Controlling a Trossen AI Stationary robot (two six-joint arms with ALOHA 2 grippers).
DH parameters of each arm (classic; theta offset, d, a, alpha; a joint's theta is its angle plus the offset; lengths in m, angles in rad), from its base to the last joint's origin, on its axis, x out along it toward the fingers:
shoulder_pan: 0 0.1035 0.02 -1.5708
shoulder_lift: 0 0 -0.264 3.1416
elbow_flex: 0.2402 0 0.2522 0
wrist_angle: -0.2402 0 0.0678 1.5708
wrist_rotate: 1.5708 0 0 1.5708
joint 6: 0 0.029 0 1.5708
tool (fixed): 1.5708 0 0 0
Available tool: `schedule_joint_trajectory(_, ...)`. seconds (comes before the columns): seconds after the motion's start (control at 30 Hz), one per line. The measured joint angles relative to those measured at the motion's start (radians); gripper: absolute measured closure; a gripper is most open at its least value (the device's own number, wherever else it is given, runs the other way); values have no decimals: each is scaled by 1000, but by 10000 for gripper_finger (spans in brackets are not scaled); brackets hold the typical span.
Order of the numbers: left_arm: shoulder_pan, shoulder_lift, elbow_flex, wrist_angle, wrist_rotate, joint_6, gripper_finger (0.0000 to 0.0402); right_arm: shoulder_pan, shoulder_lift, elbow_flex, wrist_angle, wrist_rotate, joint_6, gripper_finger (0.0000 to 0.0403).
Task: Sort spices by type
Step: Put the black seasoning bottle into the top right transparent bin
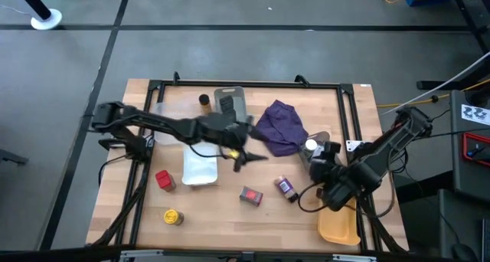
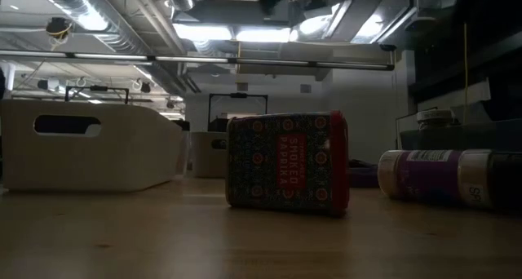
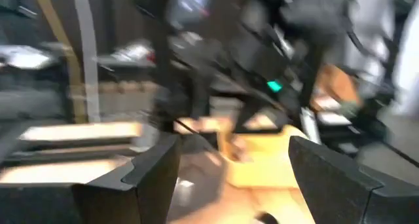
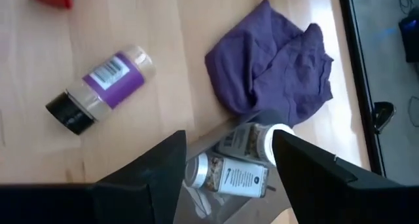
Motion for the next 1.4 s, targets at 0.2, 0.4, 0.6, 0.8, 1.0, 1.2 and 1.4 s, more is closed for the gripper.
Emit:
schedule_joint_trajectory(0.2, -21, 203, 202, -122, 133, 66, 133, 0, -73, 0, 2, 4, 1, 175)
schedule_joint_trajectory(0.4, -38, 379, 334, -182, 196, 124, 133, 0, -103, 1, 10, 5, 1, 175)
schedule_joint_trajectory(0.6, -47, 522, 412, -179, 199, 155, 133, 0, -103, 0, 16, 6, 2, 175)
schedule_joint_trajectory(0.8, -59, 633, 465, -180, 198, 216, 133, 0, -103, 0, 18, 6, 2, 175)
schedule_joint_trajectory(1.0, -74, 706, 510, -214, 198, 271, 133, 0, -103, 0, 22, 6, 2, 175)
schedule_joint_trajectory(1.2, -77, 733, 513, -275, 186, 282, 133, 0, -103, -1, 46, 6, 2, 175)
schedule_joint_trajectory(1.4, -77, 730, 517, -375, 120, 286, 133, 0, -103, -1, 46, 6, 2, 175)
